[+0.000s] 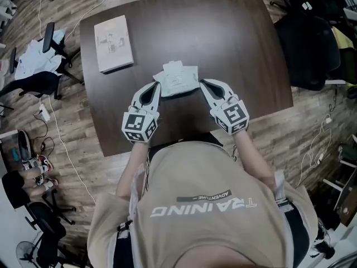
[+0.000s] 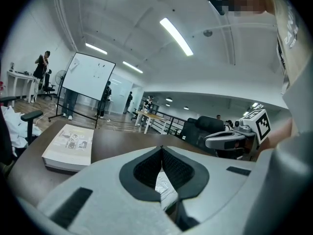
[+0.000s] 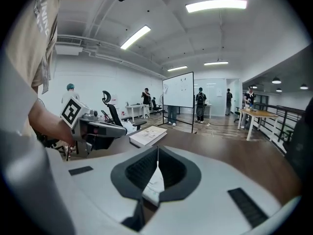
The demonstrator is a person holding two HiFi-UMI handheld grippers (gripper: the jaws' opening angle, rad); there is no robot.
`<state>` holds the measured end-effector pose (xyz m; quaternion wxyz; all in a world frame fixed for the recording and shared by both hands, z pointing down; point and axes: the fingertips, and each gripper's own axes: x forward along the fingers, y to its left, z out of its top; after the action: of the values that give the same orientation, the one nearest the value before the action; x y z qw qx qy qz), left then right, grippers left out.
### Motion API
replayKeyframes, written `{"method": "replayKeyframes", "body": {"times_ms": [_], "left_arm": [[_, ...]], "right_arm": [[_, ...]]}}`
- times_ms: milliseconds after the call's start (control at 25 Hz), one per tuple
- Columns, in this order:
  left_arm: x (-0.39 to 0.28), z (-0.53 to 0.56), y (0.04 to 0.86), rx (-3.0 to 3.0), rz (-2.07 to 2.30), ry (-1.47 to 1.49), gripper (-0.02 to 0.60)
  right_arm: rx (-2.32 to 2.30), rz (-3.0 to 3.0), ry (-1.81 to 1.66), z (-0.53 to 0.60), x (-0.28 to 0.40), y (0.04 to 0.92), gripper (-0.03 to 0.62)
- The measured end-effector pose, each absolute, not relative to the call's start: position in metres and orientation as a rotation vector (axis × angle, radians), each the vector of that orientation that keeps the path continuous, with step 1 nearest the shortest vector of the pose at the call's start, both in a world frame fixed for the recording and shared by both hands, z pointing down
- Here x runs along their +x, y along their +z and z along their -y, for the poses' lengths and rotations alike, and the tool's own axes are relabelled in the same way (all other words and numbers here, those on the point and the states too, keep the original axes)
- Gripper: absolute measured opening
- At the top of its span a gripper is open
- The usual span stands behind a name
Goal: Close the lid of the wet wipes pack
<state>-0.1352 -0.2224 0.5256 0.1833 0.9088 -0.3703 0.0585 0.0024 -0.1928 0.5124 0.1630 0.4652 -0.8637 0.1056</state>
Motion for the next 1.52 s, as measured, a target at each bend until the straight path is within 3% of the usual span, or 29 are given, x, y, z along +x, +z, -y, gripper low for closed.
{"method": "replayKeyframes", "body": {"times_ms": [800,1320,1520], "left_arm": [[-0.114,0.236,0.568,2.405,1.166,0.314,0.011],[-0.112,0.253,0.600,2.327,1.154,0.353,0.011],[-0.104,0.259,0.606,2.337,1.122,0.372,0.011]], "right_arm": [[0.986,2.406,0.484,0.267,0.023,0.620,0.017],[0.763,2.389,0.658,0.322,-0.007,0.670,0.018],[0.648,2.357,0.707,0.325,-0.015,0.687,0.081]]}}
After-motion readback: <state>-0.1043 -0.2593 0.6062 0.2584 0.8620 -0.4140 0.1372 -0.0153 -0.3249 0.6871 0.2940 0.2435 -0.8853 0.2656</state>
